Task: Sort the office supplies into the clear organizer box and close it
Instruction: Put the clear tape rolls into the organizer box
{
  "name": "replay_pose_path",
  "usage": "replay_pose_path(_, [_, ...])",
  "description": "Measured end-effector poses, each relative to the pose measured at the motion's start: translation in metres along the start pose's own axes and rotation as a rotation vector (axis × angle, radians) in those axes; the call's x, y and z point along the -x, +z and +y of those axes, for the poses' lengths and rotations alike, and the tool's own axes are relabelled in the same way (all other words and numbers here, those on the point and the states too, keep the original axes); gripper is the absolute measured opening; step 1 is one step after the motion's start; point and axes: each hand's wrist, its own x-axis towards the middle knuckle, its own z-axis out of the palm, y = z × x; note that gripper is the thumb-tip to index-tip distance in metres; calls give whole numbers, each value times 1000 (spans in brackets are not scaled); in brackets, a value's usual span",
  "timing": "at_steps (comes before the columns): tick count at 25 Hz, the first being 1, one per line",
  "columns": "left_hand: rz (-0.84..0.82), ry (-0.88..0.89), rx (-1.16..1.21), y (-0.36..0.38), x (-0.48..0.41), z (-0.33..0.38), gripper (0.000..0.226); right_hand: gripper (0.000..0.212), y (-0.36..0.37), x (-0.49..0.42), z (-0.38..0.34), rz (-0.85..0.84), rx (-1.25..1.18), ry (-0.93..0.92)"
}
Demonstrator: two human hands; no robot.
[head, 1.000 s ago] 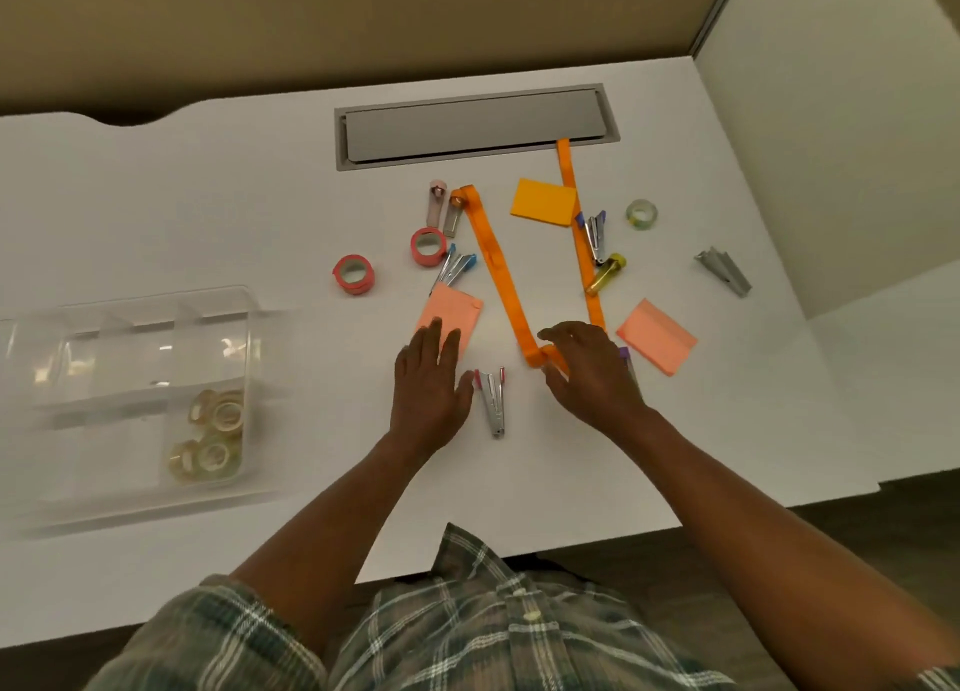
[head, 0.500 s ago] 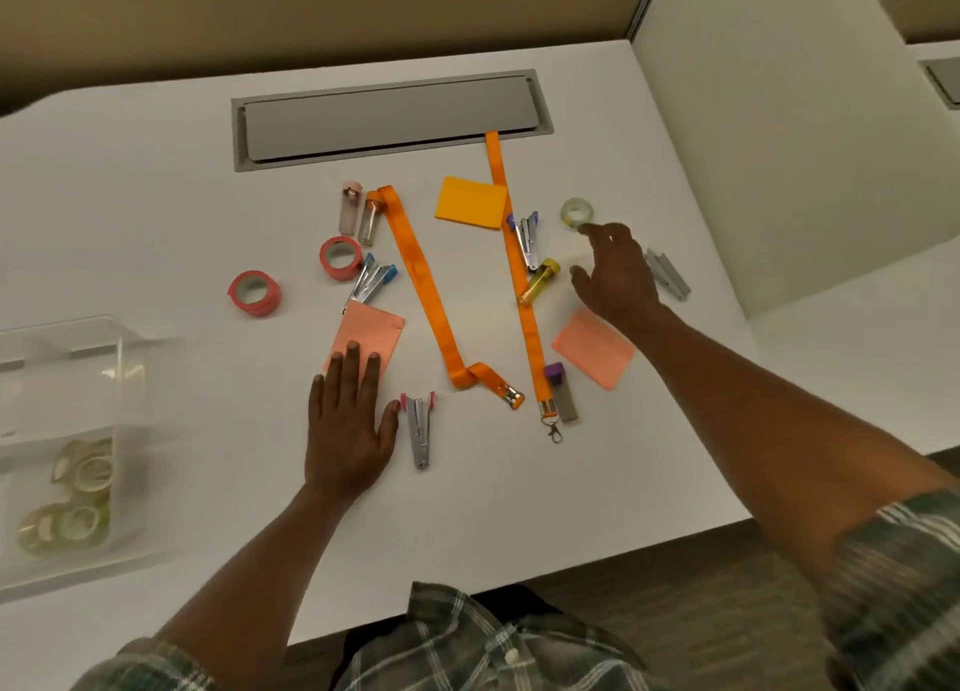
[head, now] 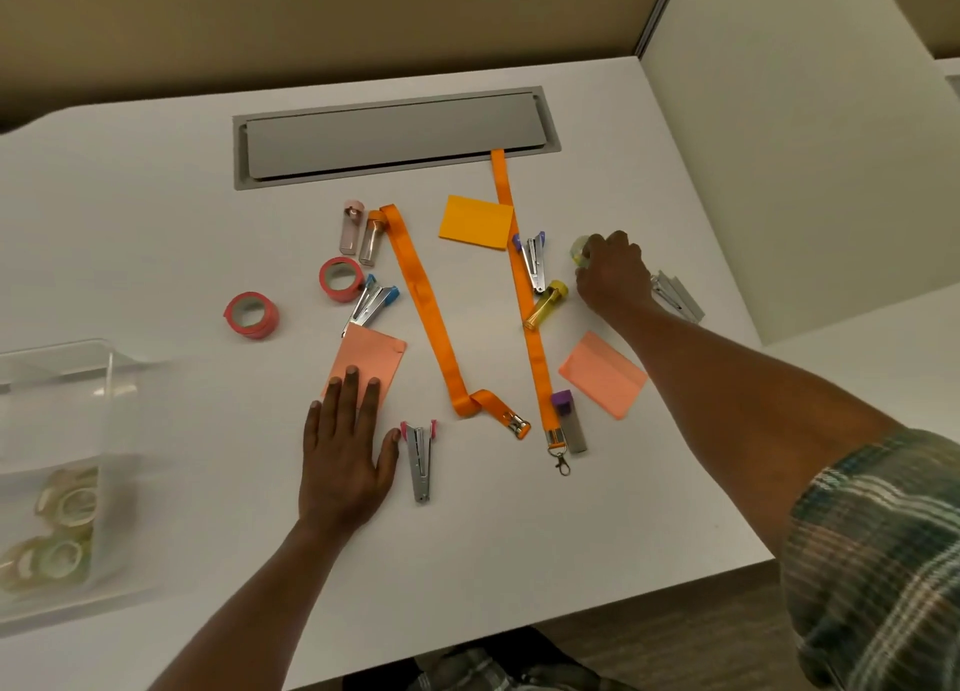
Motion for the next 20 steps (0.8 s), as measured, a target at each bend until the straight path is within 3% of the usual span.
replay_pose_path(7, [13,20,23,2,1,-2,68,28,-8,41,1,-4,-25,-51])
replay_pose_path(14, [25,10,133,-22,14,-2,66,24,-23,126,-80,-4,-449,-55])
replay_pose_path(16, [73,-1,210,-39,20,-2,69,22,-21,157,-118,-84,-615,-71])
replay_pose_path(20, [205,116,388,-82,35,-17,69,19,-14,213,-203,-398,-840,-92])
